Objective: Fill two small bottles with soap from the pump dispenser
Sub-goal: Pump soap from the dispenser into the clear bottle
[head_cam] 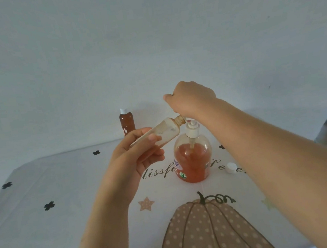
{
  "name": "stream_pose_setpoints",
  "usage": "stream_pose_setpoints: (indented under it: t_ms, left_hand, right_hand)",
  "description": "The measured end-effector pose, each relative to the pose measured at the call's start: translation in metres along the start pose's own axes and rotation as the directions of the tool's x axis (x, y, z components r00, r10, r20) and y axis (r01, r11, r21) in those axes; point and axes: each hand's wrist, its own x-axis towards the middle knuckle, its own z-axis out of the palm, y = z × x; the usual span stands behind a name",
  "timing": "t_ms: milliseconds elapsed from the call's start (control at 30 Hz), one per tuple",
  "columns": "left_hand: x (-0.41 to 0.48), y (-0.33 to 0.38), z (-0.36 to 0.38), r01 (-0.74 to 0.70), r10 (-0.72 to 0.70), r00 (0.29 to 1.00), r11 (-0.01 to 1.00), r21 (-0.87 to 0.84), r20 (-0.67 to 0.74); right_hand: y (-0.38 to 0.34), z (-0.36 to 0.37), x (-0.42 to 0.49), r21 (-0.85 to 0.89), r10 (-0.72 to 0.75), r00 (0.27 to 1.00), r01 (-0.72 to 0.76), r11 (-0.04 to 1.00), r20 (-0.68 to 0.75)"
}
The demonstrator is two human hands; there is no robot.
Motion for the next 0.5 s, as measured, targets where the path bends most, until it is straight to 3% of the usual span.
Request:
stream_pose_setpoints:
  t_ms: [500]
  left_hand:
    - [0.002, -0.009, -0.004, -0.011, 0.011, 1.0, 1.0, 0.011, -0.011]
  right_hand:
    - [0.005, 0.014, 0.004, 0.056, -0.049, 0.998, 0.047, 0.997, 0.04]
